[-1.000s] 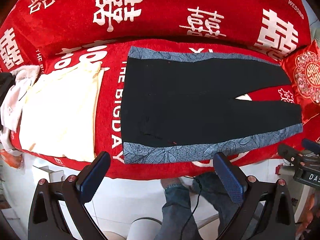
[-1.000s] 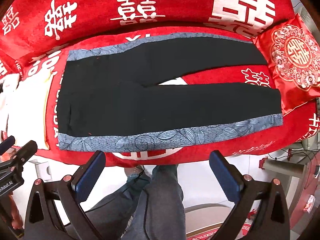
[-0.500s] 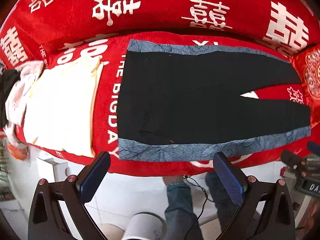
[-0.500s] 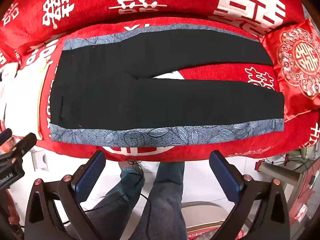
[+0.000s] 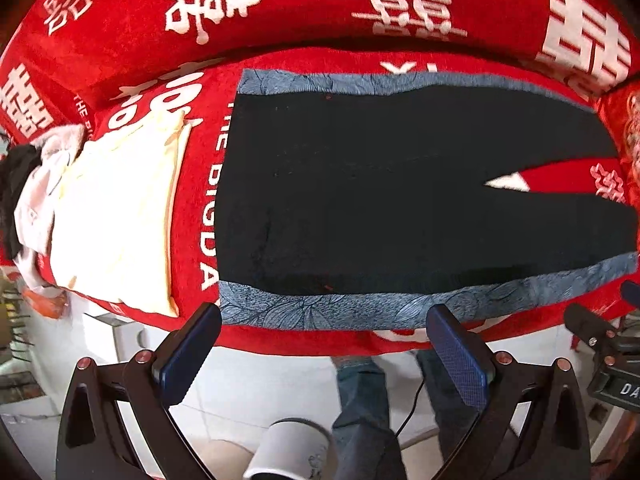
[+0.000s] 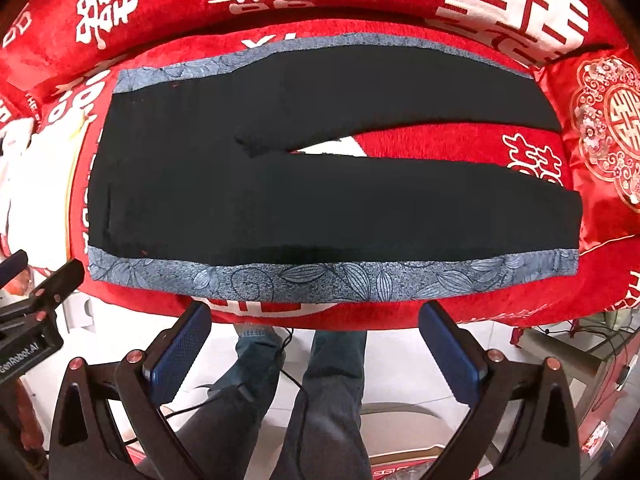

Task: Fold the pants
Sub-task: 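Move both grippers toward the waistband of the black trousers, then grasp the waistband edge with both grippers and lift it up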

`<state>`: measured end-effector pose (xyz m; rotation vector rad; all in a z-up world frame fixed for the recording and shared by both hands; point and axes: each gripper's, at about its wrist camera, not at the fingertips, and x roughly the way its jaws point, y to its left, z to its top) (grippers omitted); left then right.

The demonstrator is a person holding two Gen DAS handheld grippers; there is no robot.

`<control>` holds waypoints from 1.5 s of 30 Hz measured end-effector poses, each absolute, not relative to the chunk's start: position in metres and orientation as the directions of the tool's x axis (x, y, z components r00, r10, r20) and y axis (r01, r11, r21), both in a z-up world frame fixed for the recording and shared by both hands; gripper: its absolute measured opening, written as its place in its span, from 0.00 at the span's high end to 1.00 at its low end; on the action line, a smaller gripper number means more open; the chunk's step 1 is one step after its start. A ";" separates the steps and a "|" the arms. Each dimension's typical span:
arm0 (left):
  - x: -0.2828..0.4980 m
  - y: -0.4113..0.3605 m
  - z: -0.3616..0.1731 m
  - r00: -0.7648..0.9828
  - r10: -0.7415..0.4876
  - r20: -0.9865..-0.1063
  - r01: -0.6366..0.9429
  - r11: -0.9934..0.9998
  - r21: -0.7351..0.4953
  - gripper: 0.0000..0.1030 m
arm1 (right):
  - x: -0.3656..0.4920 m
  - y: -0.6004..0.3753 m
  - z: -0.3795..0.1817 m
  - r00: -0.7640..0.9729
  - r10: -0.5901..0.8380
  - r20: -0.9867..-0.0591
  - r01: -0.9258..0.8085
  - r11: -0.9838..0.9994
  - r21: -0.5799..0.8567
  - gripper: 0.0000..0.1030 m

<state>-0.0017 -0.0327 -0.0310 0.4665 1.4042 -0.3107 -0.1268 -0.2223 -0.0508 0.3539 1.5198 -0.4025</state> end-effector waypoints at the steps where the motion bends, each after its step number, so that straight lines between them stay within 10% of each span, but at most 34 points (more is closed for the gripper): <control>1: -0.002 -0.035 -0.033 0.149 0.080 -0.986 0.481 0.865 0.143 0.00 | -0.127 -0.223 -0.053 0.008 -0.030 -1.000 0.467 0.884 -0.023 0.00; 24: 0.002 -0.027 -0.061 0.071 0.048 -0.996 0.454 0.888 0.075 0.00 | -0.126 -0.219 -0.077 0.007 0.003 -1.000 0.478 0.878 0.006 0.00; 34: 0.016 0.046 -0.134 0.029 -0.220 -0.975 0.266 0.942 -0.204 0.00 | -0.131 -0.190 -0.162 0.236 0.469 -0.851 0.451 0.723 0.524 0.00; 38: 0.011 0.074 -0.156 0.014 -0.303 -0.953 0.224 0.930 -0.293 0.00 | -0.140 -0.177 -0.202 0.242 0.527 -0.814 0.473 0.669 0.574 0.27; 45: 0.002 0.093 -0.179 -0.004 -0.377 -0.926 0.184 0.910 -0.371 0.00 | -0.142 -0.176 -0.241 0.347 0.584 -0.734 0.508 0.541 0.670 0.32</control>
